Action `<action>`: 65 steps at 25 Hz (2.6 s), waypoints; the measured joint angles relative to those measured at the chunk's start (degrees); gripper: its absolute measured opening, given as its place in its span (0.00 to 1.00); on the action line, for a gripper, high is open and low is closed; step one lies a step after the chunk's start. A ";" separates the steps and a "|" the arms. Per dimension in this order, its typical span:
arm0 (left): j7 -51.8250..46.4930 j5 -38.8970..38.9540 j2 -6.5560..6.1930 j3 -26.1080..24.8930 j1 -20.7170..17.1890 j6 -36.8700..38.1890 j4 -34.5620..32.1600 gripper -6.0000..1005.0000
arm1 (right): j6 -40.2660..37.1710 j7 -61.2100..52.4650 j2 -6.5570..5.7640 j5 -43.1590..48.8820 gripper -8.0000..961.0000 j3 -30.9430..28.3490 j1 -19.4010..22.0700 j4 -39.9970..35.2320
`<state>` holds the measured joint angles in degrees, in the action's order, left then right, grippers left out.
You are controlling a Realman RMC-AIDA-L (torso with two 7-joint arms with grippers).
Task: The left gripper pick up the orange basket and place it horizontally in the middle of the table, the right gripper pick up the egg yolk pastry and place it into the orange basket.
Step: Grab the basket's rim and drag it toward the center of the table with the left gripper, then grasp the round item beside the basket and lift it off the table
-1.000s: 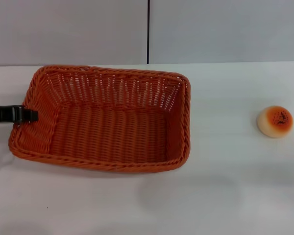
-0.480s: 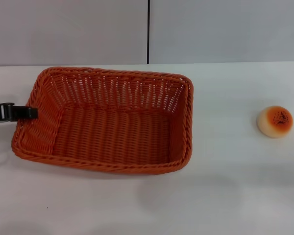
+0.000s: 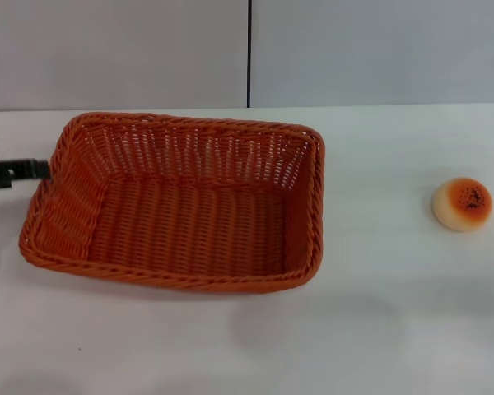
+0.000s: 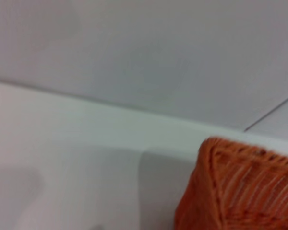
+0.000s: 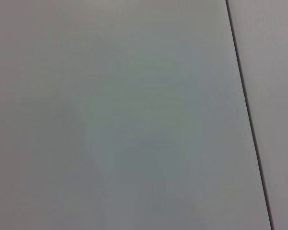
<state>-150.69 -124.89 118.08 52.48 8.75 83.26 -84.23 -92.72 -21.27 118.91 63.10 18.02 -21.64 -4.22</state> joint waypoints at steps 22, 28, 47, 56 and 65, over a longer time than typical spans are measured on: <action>61.66 38.50 -0.21 -35.13 0.32 14.33 42.37 0.74 | 5.52 -77.47 -0.99 44.35 0.52 0.07 1.45 -49.15; 80.12 39.68 -0.23 -41.82 -0.59 18.01 55.26 0.74 | -1.18 -102.17 -4.57 69.58 0.52 0.73 -4.96 -61.93; 87.07 39.47 -0.15 -42.68 -0.97 18.08 60.43 0.74 | 0.99 -111.74 -6.56 92.23 0.51 17.00 -17.49 -46.54; 86.78 39.48 -0.14 -42.73 -0.77 17.96 60.49 0.74 | 8.13 -112.77 -5.89 92.50 0.50 18.56 -16.48 -44.84; 86.51 39.73 -0.13 -42.47 -0.37 18.39 60.50 0.74 | 11.92 -110.17 -4.53 91.05 0.50 18.55 -16.23 -44.78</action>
<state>-64.18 -85.16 117.95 10.02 8.38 101.64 -23.73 -80.80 -131.43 114.38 154.15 36.57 -37.87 -49.00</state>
